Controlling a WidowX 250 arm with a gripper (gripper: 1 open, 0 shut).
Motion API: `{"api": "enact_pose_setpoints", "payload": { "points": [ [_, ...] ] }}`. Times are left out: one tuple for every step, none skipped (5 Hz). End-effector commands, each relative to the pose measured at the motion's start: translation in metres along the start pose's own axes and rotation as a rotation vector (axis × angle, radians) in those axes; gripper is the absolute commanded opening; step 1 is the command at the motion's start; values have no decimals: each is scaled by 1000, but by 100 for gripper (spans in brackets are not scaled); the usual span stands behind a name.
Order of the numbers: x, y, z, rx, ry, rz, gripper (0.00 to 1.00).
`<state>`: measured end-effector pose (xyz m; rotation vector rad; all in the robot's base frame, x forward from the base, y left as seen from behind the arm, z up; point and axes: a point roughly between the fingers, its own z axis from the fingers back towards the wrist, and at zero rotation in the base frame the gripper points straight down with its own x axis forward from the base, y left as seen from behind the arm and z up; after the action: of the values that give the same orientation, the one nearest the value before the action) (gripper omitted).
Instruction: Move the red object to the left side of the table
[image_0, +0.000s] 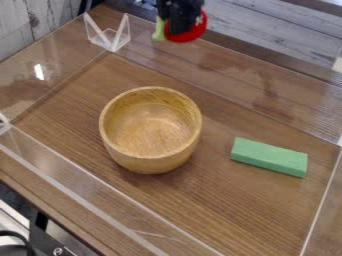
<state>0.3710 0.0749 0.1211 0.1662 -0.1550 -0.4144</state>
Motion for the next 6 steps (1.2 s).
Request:
{"api": "enact_pose_setpoints", "payload": {
  "points": [
    [3,-6,9,28,-33,-9,0],
    [1,-10,7,30,-31,-3,0],
    [-2,-10,8,35,-31,12,0],
    [-4,1,12,35,-42,-17,0],
    [-5,13,17,35,-54,-44,0],
    [-5,33,33,36,-58,-53,0]
  ]
}}
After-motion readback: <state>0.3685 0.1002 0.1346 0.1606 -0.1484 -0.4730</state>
